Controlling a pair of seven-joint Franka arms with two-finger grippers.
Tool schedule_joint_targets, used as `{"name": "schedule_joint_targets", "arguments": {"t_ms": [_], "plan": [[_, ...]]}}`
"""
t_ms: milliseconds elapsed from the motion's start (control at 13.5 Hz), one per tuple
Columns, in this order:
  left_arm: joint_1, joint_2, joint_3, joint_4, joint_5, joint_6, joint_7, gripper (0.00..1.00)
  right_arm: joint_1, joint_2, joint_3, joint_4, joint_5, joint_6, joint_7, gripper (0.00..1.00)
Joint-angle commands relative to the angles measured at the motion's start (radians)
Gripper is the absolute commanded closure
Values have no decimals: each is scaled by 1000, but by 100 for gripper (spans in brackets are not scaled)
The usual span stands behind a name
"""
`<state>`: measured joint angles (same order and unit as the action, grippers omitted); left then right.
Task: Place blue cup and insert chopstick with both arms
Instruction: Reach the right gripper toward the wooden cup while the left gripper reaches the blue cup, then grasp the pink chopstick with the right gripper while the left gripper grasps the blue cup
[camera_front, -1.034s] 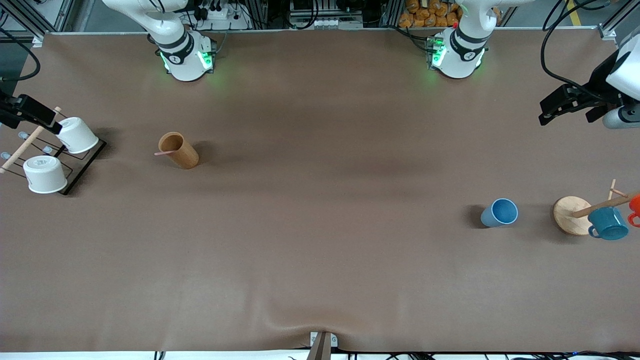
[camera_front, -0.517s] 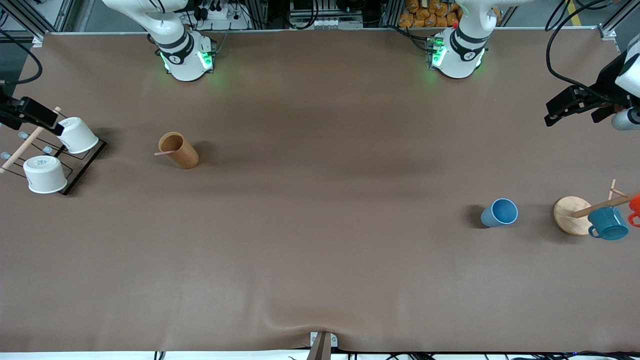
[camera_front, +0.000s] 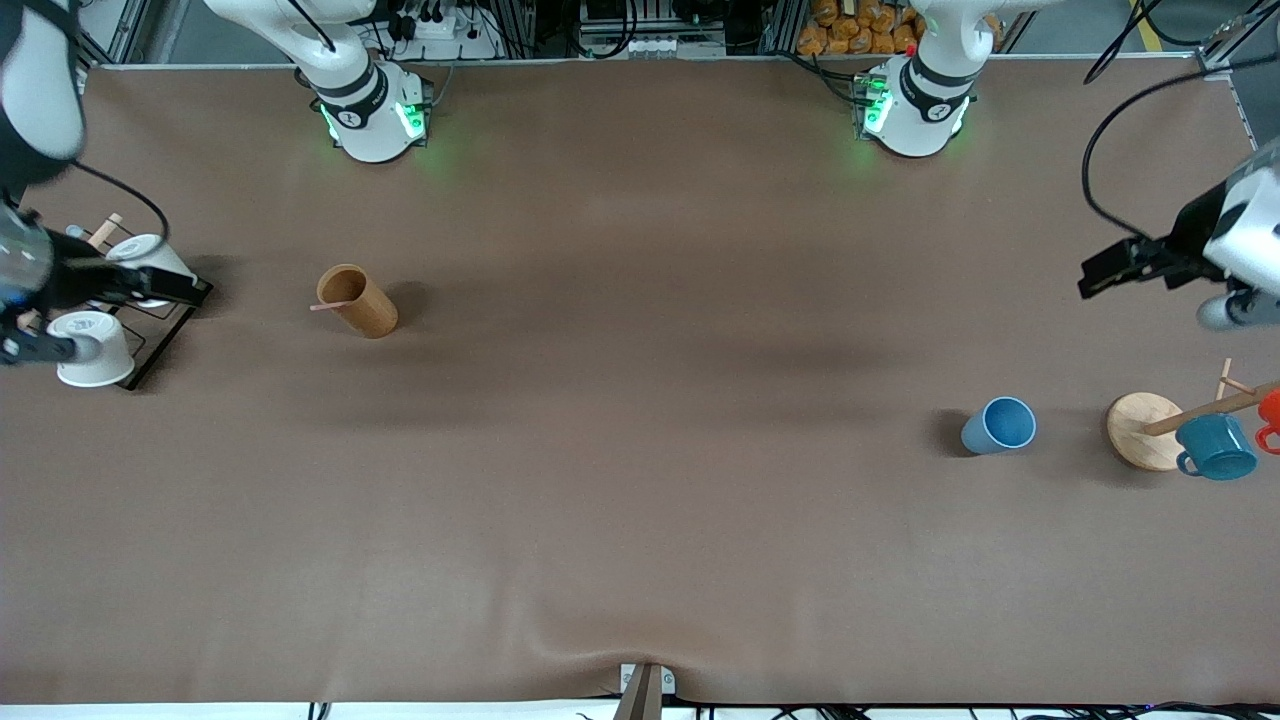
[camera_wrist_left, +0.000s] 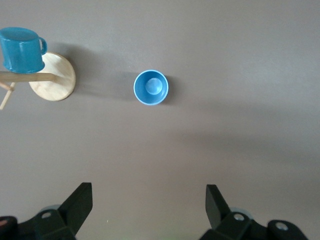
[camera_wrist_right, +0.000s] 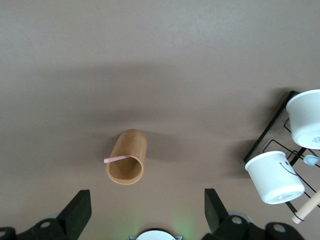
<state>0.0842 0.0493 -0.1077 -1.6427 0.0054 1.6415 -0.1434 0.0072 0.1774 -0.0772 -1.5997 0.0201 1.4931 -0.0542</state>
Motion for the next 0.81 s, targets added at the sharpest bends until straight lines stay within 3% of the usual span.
{"name": "schedule_joint_targets", "arguments": {"t_ms": [0,222,369,443,739], "plan": [[17,-22,-4,-135,27,148,27,0,22,91,-7,17,55,-28,-4,0],[17,-13,-3,-267,34,340,47,0,14,186,-6,18,119,-85,19,2],[23,17,-3,-336,34,462,47,0,30,206,-6,18,141,-94,69,16],[46,35,-3,-356,35,513,48,0,37,217,-6,18,162,-96,109,17],[72,136,-3,-371,56,656,85,0,82,257,-4,18,178,-109,132,37]]}}
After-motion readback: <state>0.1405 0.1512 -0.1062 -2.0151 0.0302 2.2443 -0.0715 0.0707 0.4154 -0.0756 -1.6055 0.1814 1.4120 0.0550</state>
